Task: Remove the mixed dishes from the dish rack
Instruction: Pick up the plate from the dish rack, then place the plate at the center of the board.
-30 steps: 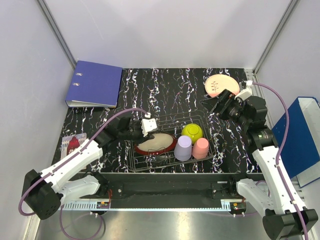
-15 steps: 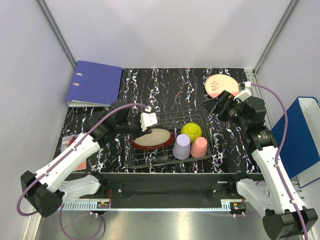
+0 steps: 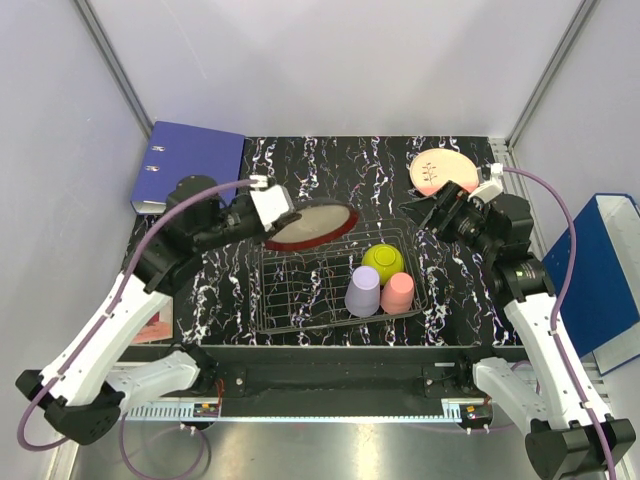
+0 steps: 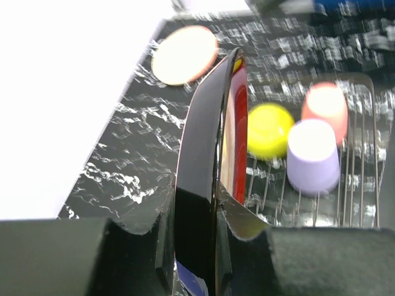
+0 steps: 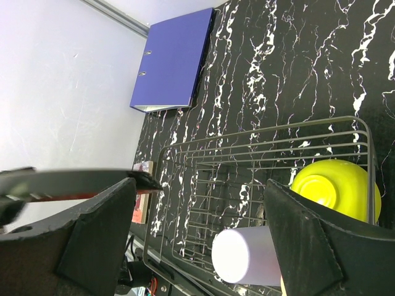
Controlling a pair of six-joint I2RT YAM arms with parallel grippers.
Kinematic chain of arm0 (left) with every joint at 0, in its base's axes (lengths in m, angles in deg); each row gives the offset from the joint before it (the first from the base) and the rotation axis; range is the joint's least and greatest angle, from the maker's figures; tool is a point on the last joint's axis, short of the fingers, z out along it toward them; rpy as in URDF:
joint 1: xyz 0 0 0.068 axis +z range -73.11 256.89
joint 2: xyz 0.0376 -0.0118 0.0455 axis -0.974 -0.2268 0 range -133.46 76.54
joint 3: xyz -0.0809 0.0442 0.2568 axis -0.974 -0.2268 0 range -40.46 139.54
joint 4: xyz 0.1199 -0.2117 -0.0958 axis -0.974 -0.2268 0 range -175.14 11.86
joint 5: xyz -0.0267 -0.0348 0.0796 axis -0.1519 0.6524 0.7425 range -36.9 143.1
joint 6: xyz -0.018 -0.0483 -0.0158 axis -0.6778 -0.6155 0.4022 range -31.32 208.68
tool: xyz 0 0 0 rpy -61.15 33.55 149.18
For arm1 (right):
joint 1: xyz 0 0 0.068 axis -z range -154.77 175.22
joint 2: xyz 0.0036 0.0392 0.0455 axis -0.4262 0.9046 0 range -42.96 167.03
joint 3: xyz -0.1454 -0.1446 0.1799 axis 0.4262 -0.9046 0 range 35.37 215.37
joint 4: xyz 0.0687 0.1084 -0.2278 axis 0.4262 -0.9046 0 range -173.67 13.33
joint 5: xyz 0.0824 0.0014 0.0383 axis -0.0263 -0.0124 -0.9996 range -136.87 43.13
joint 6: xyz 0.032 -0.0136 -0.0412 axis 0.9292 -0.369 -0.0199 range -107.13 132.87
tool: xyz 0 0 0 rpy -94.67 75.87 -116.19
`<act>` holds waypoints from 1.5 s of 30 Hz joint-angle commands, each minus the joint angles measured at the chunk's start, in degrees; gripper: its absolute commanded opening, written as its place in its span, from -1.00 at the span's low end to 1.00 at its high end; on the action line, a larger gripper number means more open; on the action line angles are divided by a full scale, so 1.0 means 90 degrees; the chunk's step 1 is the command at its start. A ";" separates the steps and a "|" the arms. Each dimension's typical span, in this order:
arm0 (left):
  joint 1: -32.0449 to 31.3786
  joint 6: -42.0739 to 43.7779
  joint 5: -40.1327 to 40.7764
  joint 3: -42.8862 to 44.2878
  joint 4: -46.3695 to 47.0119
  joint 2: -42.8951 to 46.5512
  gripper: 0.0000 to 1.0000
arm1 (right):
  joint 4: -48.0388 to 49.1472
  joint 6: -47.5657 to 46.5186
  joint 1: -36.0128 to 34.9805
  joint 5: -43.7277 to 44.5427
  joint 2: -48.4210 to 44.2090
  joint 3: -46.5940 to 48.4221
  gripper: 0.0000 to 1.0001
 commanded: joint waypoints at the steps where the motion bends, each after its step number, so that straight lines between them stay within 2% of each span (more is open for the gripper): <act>1: 0.0009 -0.1836 0.1216 0.0583 0.2302 0.0390 -1.00 | -0.0031 0.0005 -0.0041 0.0038 -0.0173 0.0261 0.83; 2: 0.0019 -0.2816 0.2089 0.0699 0.2315 0.0303 -1.00 | -0.0061 -0.0004 -0.0041 0.0058 -0.0173 0.0358 0.82; 3: 0.0077 -0.3193 0.2407 0.0913 0.2170 0.0147 -1.00 | -0.0110 -0.0014 -0.0032 0.0058 -0.0182 0.0407 0.82; 4: 0.0165 -0.3680 0.2585 0.1544 0.1502 -0.0028 -1.00 | -0.0140 -0.0005 -0.0041 0.0048 -0.0221 0.0446 0.82; 5: 0.0485 -0.4101 0.2548 0.1879 0.1108 -0.0233 -1.00 | -0.0140 0.0025 -0.0032 0.0019 -0.0241 0.0505 0.83; 6: 0.0730 -0.5043 0.2238 0.2134 0.0814 -0.0651 -1.00 | -0.0111 0.0073 -0.0041 -0.0126 -0.0270 0.0525 0.83; 7: 0.1003 -0.5536 0.1790 0.2301 0.0618 -0.0791 -1.00 | 0.0092 0.0219 -0.0032 -0.0234 -0.0338 0.0505 0.83; 8: 0.1460 -0.6643 0.0964 0.2138 0.0809 -0.0879 -1.00 | 0.0210 0.0307 -0.0032 -0.0341 -0.0348 0.0467 0.83; 9: 0.1638 -0.7186 0.0598 0.1817 0.1217 -0.0812 -1.00 | 0.0328 0.0395 -0.0032 -0.0574 -0.0368 0.0457 0.83; 10: 0.1795 -0.7733 0.0275 0.0983 0.2391 -0.0734 -1.00 | 0.0503 0.0570 -0.0041 -0.0683 -0.0368 0.0437 0.82; 11: 0.2009 -0.8792 -0.0173 0.0587 0.3012 -0.0685 -1.00 | 0.0592 0.0659 -0.0032 -0.0800 -0.0368 0.0427 0.82; 13: 0.2138 -0.9658 -0.0605 -0.0135 0.4523 -0.0811 -1.00 | 0.0914 0.0893 -0.0032 -0.1055 -0.0397 0.0340 0.81; 14: 0.2158 -1.0252 -0.0907 -0.0255 0.4851 -0.0898 -1.00 | 0.0992 0.0952 -0.0032 -0.1113 -0.0417 0.0330 0.81; 18: 0.2158 -1.1456 -0.1465 -0.0802 0.6677 -0.1338 -1.00 | 0.1683 0.1254 -0.0041 -0.1532 -0.0398 0.0271 0.81; 19: 0.2158 -1.1642 -0.1611 -0.0939 0.7319 -0.1474 -1.00 | 0.2015 0.1545 -0.0032 -0.1650 -0.0310 0.0165 0.81; 21: 0.2138 -1.1830 -0.1623 -0.1008 0.7520 -0.1515 -1.00 | 0.2610 0.1859 -0.0032 -0.1835 -0.0174 0.0047 0.81; 31: 0.1846 -1.1595 -0.1662 -0.1116 0.7413 -0.1602 -1.00 | 0.3268 0.2232 -0.0041 -0.1817 0.0588 0.0056 0.78; 40: 0.1104 -1.1274 -0.1593 -0.0960 0.7306 -0.2002 -1.00 | 0.3659 0.2437 -0.0080 -0.1992 0.1184 0.0329 0.75; 43: 0.0918 -1.1089 -0.1574 -0.0784 0.7111 -0.2139 -1.00 | 0.3581 0.2359 -0.0158 -0.2071 0.1370 0.0456 0.52; 44: 0.0898 -1.1039 -0.1564 -0.0716 0.7004 -0.2149 -1.00 | 0.3484 0.2320 -0.0178 -0.2100 0.1399 0.0485 0.22; 45: 0.0879 -1.1019 -0.1554 -0.0706 0.6974 -0.2178 -1.00 | 0.3444 0.2242 -0.0207 -0.2100 0.1399 0.0505 0.08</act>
